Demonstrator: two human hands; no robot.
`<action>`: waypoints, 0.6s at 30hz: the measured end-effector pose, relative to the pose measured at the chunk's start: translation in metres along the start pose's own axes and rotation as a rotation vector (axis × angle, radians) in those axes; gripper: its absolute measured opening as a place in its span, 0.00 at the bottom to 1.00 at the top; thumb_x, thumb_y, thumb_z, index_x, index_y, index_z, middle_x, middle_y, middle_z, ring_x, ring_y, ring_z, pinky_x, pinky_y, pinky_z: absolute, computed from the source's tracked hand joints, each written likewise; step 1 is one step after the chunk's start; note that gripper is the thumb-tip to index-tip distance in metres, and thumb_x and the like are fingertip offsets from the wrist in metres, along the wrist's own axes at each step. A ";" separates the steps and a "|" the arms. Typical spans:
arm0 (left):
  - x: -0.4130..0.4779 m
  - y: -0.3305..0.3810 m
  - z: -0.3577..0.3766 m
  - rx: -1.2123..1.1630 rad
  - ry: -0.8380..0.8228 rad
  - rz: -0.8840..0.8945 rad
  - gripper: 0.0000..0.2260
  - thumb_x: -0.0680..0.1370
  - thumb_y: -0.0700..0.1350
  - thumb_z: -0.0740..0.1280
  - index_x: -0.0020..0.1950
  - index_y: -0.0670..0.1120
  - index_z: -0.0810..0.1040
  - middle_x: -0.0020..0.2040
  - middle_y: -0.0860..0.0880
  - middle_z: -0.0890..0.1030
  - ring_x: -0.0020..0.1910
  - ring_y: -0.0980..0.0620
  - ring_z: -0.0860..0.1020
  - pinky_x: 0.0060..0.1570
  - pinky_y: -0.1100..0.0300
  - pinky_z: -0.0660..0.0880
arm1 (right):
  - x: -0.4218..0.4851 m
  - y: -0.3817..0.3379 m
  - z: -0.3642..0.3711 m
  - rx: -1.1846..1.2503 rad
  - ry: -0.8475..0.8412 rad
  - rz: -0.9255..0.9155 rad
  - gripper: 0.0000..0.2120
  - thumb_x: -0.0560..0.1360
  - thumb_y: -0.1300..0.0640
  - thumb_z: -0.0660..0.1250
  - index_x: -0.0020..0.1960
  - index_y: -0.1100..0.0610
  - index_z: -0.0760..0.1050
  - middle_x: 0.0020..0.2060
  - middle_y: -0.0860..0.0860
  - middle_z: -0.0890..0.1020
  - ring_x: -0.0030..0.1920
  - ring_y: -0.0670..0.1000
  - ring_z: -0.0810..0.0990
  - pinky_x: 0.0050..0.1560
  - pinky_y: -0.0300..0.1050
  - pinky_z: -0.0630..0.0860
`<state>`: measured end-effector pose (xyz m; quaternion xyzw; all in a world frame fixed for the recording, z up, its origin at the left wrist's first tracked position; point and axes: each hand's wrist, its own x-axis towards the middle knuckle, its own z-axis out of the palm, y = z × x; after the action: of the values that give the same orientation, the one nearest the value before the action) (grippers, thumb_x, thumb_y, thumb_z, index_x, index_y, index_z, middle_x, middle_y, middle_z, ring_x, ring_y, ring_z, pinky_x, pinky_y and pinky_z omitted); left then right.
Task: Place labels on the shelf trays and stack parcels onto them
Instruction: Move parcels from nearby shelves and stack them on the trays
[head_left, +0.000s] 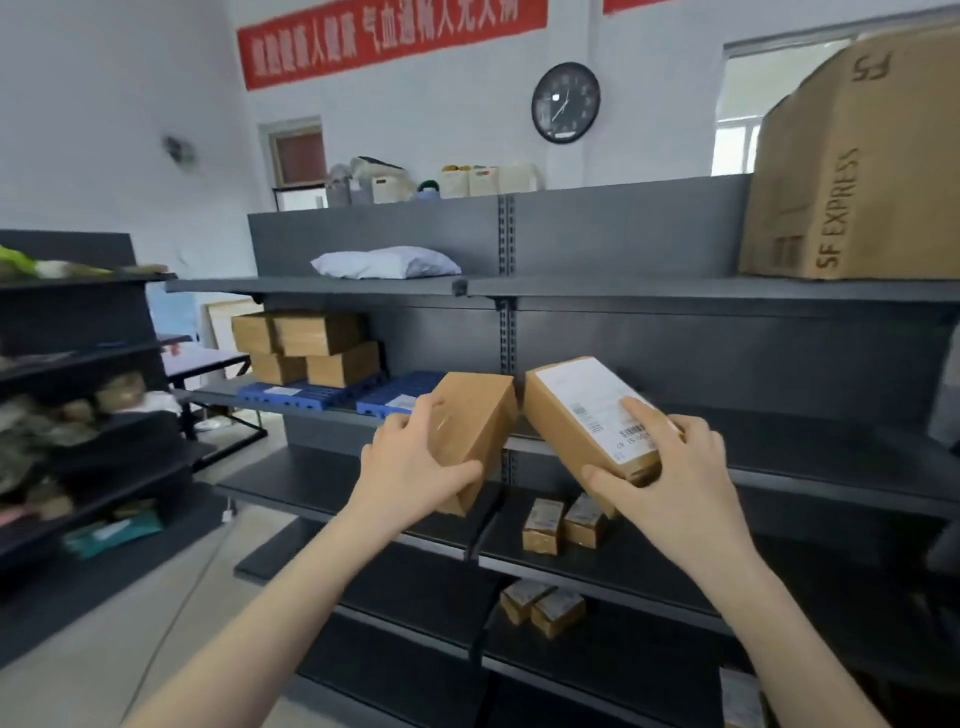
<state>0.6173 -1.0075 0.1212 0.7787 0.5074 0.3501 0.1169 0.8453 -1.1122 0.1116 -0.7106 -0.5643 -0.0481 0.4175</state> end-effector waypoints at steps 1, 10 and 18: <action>0.007 -0.021 -0.012 0.012 0.007 -0.020 0.36 0.65 0.62 0.69 0.68 0.60 0.58 0.60 0.47 0.70 0.60 0.43 0.70 0.61 0.43 0.70 | 0.006 -0.017 0.018 0.013 -0.008 -0.008 0.40 0.66 0.35 0.68 0.73 0.41 0.54 0.64 0.50 0.62 0.63 0.49 0.62 0.54 0.48 0.72; 0.091 -0.158 -0.068 0.140 0.067 -0.119 0.37 0.65 0.64 0.69 0.68 0.60 0.55 0.62 0.46 0.71 0.58 0.44 0.73 0.57 0.44 0.74 | 0.070 -0.105 0.154 0.047 -0.126 -0.019 0.40 0.68 0.35 0.67 0.74 0.43 0.53 0.66 0.52 0.61 0.65 0.51 0.62 0.57 0.46 0.70; 0.220 -0.231 -0.023 0.118 -0.011 -0.168 0.36 0.66 0.64 0.69 0.69 0.57 0.56 0.62 0.45 0.70 0.59 0.43 0.72 0.59 0.44 0.73 | 0.176 -0.092 0.255 0.007 -0.105 0.026 0.40 0.68 0.35 0.67 0.74 0.45 0.55 0.65 0.52 0.63 0.64 0.51 0.62 0.55 0.43 0.67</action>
<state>0.4915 -0.7135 0.1075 0.7408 0.5899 0.3044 0.1025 0.7287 -0.8117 0.0912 -0.7180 -0.5763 -0.0032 0.3904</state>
